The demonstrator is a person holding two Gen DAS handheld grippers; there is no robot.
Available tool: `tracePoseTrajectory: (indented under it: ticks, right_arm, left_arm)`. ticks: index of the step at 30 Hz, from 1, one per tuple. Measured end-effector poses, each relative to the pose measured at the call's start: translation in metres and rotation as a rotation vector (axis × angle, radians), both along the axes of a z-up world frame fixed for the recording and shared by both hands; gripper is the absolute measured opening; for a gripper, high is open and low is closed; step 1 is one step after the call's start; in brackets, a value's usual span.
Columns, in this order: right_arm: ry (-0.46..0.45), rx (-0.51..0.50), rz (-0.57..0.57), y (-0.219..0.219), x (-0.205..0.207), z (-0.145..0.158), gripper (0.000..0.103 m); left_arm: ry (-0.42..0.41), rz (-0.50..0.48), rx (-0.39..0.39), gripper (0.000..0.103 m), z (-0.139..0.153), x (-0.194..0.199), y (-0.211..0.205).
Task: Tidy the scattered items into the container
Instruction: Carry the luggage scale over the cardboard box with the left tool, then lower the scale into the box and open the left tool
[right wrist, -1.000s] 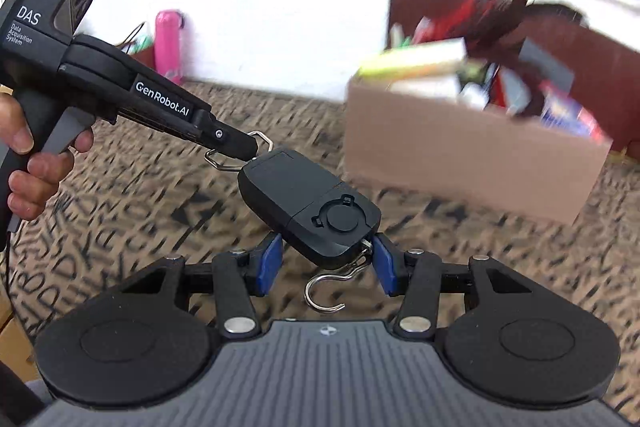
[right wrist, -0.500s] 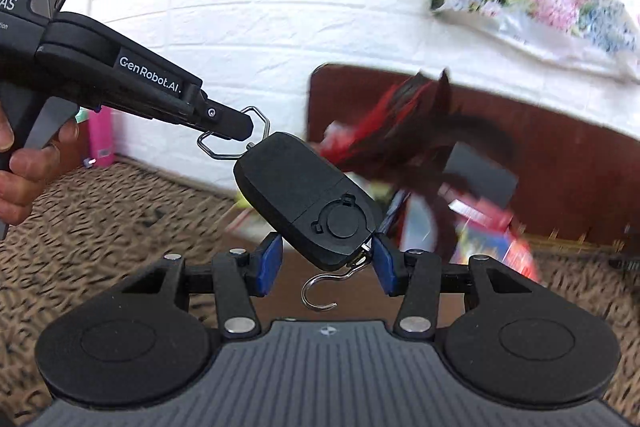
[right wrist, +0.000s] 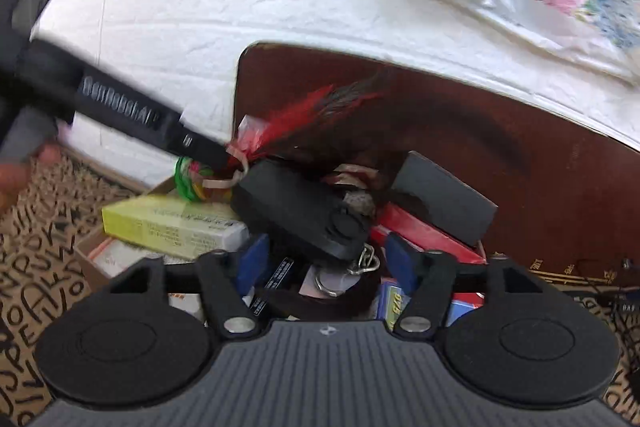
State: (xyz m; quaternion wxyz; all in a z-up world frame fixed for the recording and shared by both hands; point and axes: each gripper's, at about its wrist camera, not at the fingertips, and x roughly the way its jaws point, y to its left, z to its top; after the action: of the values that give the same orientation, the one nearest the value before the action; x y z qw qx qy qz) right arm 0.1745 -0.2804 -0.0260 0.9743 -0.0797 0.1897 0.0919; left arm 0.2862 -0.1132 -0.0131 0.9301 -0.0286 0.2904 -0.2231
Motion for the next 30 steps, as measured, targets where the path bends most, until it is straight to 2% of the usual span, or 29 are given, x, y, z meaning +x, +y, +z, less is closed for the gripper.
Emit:
tracePoseTrajectory:
  ticks: [2, 3, 5, 8, 10, 13, 19, 22, 25, 28, 30]
  right_arm:
    - [-0.011, 0.015, -0.015, -0.002, -0.003, 0.000, 0.075]
    - [-0.008, 0.024, -0.025, -0.003, -0.004, 0.000, 0.079]
    - [0.007, 0.037, -0.034, -0.003, -0.005, 0.000, 0.085]
    - [0.004, 0.036, -0.032, 0.001, -0.011, 0.001, 0.091]
    - [-0.001, 0.045, -0.036, 0.002, -0.018, 0.005, 0.099]
    - [0.012, 0.089, -0.032, -0.001, -0.038, 0.011, 0.102]
    - [0.086, 0.208, -0.040, -0.015, -0.091, 0.021, 0.102]
    - [0.095, 0.220, -0.067, -0.018, -0.119, 0.029, 0.102]
    - [0.118, 0.236, -0.107, -0.018, -0.142, 0.037, 0.102]
    - [0.137, 0.226, -0.129, -0.014, -0.164, 0.042, 0.102]
    - [0.136, 0.200, -0.122, -0.008, -0.178, 0.045, 0.102]
  left_arm:
    - [0.011, -0.007, -0.011, 0.073, -0.003, 0.001, 0.002]
    - [0.015, -0.003, -0.009, 0.075, -0.004, 0.001, 0.001]
    - [0.024, 0.005, -0.001, 0.087, -0.006, -0.002, 0.002]
    - [0.030, 0.025, -0.009, 0.096, -0.006, -0.014, 0.007]
    - [0.034, 0.048, -0.007, 0.102, -0.004, -0.027, 0.011]
    - [0.013, 0.081, 0.014, 0.103, 0.000, -0.053, 0.017]
    - [-0.049, 0.113, 0.101, 0.103, 0.001, -0.123, 0.016]
    - [-0.048, 0.142, 0.107, 0.103, -0.001, -0.159, 0.016]
    - [-0.014, 0.167, 0.101, 0.103, -0.002, -0.186, 0.016]
    - [0.004, 0.203, 0.146, 0.103, 0.000, -0.209, 0.013]
    - [-0.018, 0.213, 0.162, 0.103, 0.002, -0.226, 0.013]
